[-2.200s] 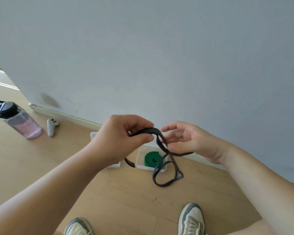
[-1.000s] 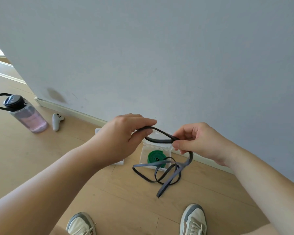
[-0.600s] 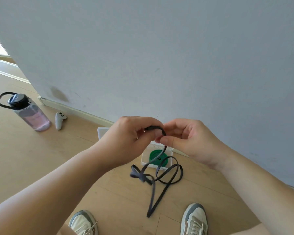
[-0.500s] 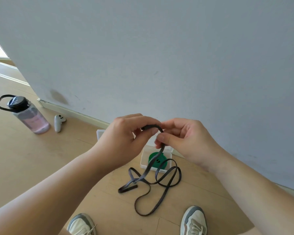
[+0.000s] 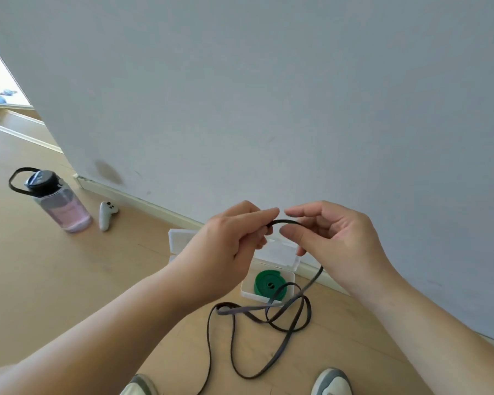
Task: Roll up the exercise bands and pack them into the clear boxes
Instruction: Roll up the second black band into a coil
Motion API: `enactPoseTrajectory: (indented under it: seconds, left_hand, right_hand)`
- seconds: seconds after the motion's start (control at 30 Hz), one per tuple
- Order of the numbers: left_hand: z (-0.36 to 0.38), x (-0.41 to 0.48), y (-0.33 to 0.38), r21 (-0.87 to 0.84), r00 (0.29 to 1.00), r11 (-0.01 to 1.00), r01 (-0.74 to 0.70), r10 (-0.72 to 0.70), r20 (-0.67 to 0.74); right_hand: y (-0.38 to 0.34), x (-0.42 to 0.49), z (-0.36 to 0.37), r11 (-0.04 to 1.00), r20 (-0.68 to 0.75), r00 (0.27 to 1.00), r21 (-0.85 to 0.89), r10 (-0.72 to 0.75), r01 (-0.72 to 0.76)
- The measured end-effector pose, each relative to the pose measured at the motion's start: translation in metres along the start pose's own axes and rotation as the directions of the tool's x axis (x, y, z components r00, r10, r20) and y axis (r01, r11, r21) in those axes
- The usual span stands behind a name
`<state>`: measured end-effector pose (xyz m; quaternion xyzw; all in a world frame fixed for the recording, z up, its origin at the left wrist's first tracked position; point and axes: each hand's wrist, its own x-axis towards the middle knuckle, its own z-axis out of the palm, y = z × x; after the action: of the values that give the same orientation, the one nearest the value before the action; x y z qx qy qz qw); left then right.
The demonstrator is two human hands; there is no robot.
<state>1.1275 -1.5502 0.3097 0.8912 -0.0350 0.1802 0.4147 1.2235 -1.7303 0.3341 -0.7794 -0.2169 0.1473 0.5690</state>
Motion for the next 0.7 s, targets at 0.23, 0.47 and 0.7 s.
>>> enactPoseTrajectory:
  seconds: [0.23, 0.47, 0.7]
  left_hand:
    - [-0.003, 0.006, 0.002, -0.118, 0.998, 0.992, 0.051, -0.047, 0.032]
    - [0.000, 0.007, 0.002, -0.161, 0.994, 0.981, 0.107, -0.103, 0.033]
    - [0.002, 0.013, -0.002, -0.060, 0.996, 0.997, 0.056, -0.060, -0.061]
  right_hand:
    - [0.002, 0.004, -0.002, 0.999, 0.023, 1.000, 0.042, -0.002, 0.001]
    - [0.002, 0.007, -0.002, 0.999, 0.051, 0.999, 0.031, -0.016, 0.015]
    - [-0.001, 0.004, 0.004, 0.996, 0.048, 0.998, 0.077, 0.036, -0.039]
